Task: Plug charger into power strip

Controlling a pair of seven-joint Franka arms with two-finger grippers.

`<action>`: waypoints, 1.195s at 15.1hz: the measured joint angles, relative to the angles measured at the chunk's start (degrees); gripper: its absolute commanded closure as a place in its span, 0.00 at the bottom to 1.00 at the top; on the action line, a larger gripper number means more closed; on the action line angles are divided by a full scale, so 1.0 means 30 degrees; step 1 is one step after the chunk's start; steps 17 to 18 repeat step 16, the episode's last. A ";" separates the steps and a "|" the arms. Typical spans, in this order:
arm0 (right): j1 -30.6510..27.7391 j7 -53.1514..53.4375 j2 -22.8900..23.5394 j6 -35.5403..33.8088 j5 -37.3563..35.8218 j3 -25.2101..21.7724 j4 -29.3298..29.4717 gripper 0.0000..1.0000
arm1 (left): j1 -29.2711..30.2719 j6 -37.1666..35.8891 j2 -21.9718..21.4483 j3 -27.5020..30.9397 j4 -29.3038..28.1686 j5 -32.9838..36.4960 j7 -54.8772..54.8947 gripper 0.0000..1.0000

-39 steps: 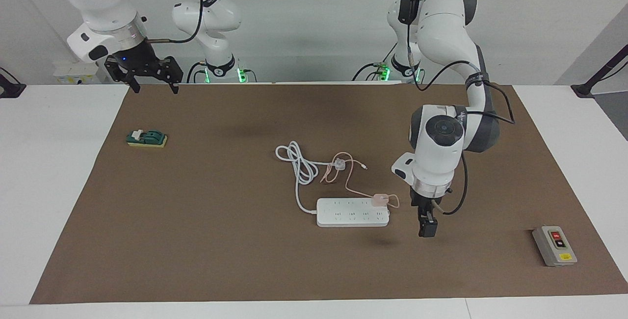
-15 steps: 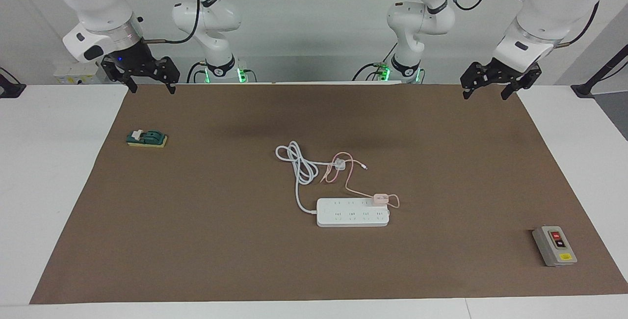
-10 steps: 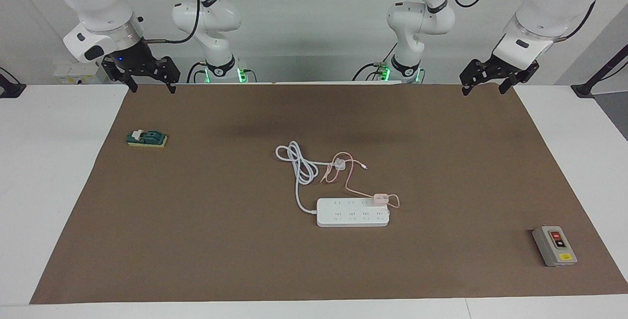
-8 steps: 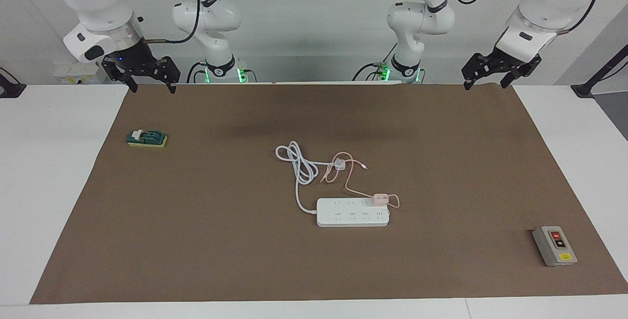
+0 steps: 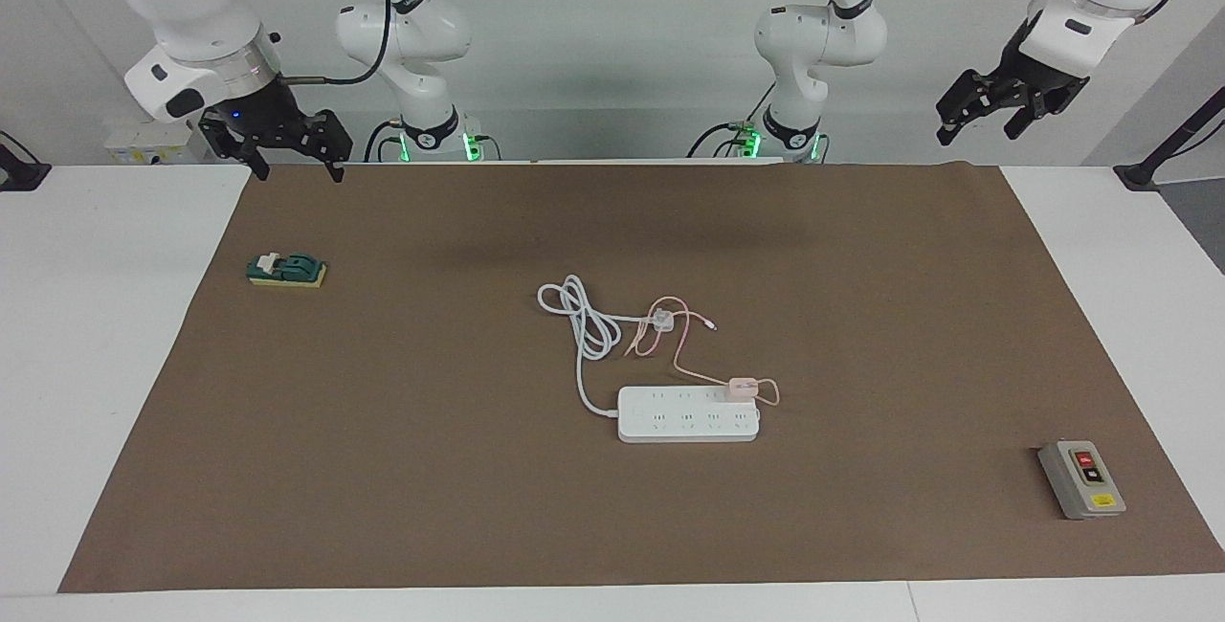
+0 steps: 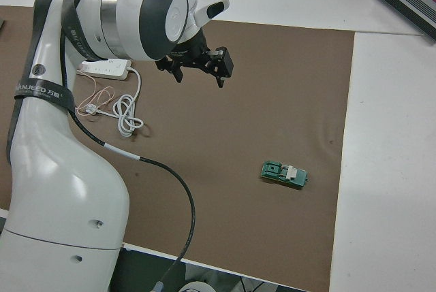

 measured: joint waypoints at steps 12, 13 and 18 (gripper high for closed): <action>0.0000 0.0000 0.0000 0.0000 0.0000 0.0002 0.0000 0.00 | 0.0443 0.1552 0.0359 -0.0753 -0.0629 -0.0377 0.0044 0.00; 0.0000 -0.0001 0.0000 0.0000 0.0000 0.0002 0.0000 0.00 | 0.0446 0.1586 0.0359 -0.0758 -0.0629 -0.0377 0.0068 0.00; 0.0000 -0.0001 0.0000 0.0000 0.0000 0.0002 0.0000 0.00 | 0.0459 0.1618 0.0359 -0.0758 -0.0630 -0.0377 0.0116 0.00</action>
